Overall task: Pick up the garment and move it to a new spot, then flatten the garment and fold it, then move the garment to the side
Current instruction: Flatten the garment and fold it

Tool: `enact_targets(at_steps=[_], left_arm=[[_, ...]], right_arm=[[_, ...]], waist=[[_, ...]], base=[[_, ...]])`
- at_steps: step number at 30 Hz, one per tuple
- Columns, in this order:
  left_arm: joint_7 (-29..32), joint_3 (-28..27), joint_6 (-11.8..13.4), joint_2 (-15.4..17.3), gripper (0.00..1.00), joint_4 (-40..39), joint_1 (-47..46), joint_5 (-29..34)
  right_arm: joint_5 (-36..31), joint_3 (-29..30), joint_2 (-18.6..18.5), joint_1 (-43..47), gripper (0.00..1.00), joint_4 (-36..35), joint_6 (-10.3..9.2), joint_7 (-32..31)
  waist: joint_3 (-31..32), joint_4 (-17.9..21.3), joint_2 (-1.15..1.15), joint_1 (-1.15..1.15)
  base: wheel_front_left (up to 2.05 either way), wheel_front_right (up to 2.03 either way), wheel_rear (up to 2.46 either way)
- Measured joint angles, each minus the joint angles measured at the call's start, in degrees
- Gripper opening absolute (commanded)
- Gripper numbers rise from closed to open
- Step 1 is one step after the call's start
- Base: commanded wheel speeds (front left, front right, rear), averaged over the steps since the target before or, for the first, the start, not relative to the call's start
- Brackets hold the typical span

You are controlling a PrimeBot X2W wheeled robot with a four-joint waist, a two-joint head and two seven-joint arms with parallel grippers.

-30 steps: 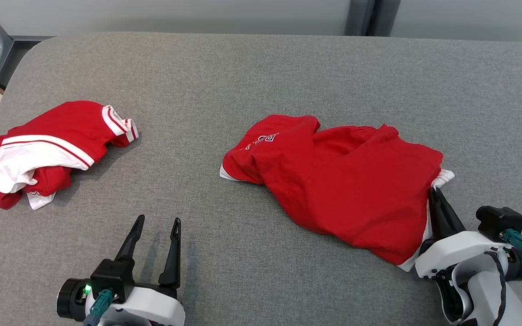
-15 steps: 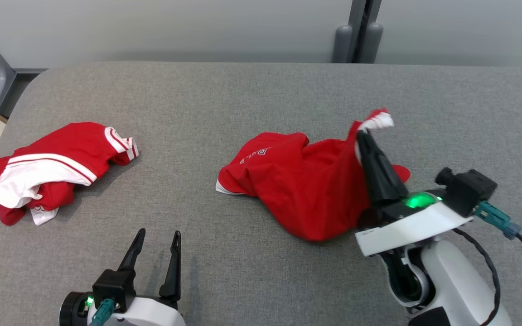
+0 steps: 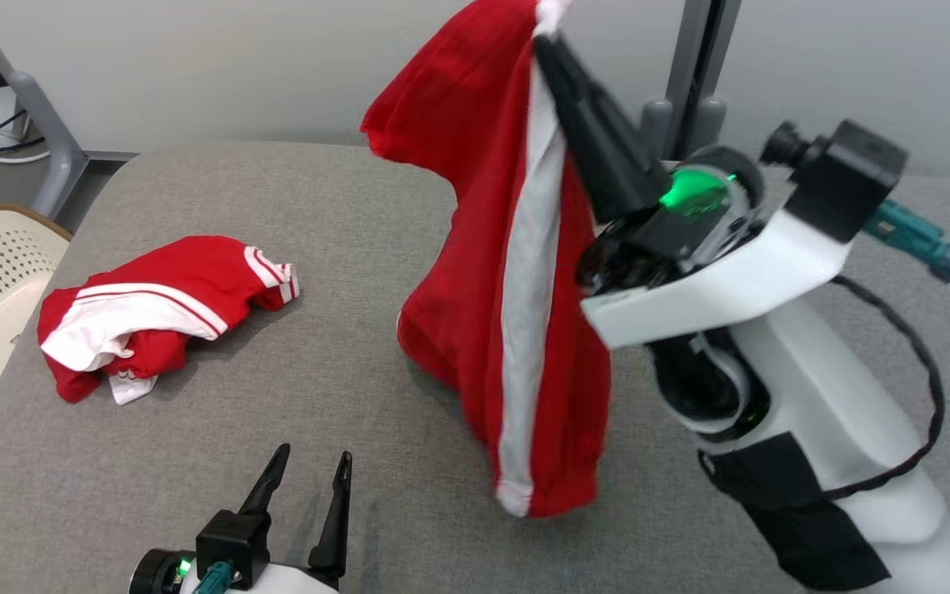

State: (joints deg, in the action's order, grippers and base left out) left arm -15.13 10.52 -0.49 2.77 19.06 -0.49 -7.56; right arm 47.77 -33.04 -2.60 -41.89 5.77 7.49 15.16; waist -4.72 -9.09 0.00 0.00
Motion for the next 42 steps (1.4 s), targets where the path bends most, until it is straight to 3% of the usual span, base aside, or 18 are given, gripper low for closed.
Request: enact_targets(at_steps=[9, 14, 15, 16, 17, 20, 26, 31, 37, 42], left_arm=[[0.0, -0.6, 0.3, 0.0, 1.0, 0.1, 0.2, -0.4], [0.0, -0.5, 0.5, 0.0, 1.0, 0.1, -0.7, -0.6], [0.0, -0.4, 0.5, 0.0, 1.0, 0.1, -1.1, -0.6], [0.0, -0.3, 0.5, 0.0, 1.0, 0.0, -1.3, -0.6], [0.0, -0.2, 0.4, 0.0, 1.0, 0.0, -1.5, -0.6], [0.0, -0.1, 0.1, 0.0, 1.0, -0.1, -2.1, -0.5], [0.0, 0.0, 0.1, 0.0, 1.0, -0.1, -2.4, -0.5], [0.0, 0.1, 0.1, 0.0, 1.0, 0.0, -2.2, -0.6], [0.0, 0.3, 0.1, 0.0, 1.0, 0.6, -1.3, -1.0], [0.0, 1.3, -0.4, 0.0, 1.0, 1.9, -0.7, -1.3]], right_arm=[[-13.2, 15.8, 0.0, 4.9, 0.0, 17.4, -0.01, 0.0], [-22.0, 30.4, -0.4, 11.3, 0.0, 27.3, -0.01, 0.0], [-24.2, 33.0, -0.4, 12.0, 0.16, 28.9, -0.01, 0.0], [-25.7, 35.1, -0.5, 12.7, 0.61, 30.6, -0.01, 0.0], [-27.1, 36.5, -0.5, 13.3, 1.0, 31.8, -0.01, 0.0], [-30.3, 39.0, -0.3, 13.8, 1.0, 31.9, -0.01, 0.0], [-33.7, 40.9, -0.2, 17.9, 1.0, 25.5, -0.01, 0.0], [-33.6, 43.5, -0.2, 22.2, 1.0, 19.7, -0.02, 0.0], [-34.6, 43.3, -0.1, 29.5, 1.0, 11.4, -0.01, 0.0], [-33.1, 42.6, -0.1, 35.6, 1.0, 8.5, -0.01, 0.0]], waist=[[-2.2, -0.5, 0.0, 0.0], [-3.7, 1.3, 0.0, 0.0], [-3.9, 1.7, 0.0, 0.0], [-4.2, 2.1, 0.0, 0.0], [-4.4, 2.5, 0.0, 0.0], [-4.9, 3.6, 0.0, 0.0], [-4.4, 5.3, 0.0, 0.0], [-3.3, 6.2, 0.0, 0.0], [-1.9, 8.1, 0.0, 0.0], [-0.9, 9.8, 0.0, 0.0]], base=[[0.0, 0.0, 0.0], [0.0, 0.0, 0.0], [0.0, 0.0, 0.0], [0.0, 0.0, 0.0], [0.0, 0.0, 0.0], [0.0, 0.0, 0.0], [0.0, 0.0, 0.0], [0.0, 0.0, 0.0], [0.0, 0.0, 0.0], [0.0, 0.0, 0.0]])
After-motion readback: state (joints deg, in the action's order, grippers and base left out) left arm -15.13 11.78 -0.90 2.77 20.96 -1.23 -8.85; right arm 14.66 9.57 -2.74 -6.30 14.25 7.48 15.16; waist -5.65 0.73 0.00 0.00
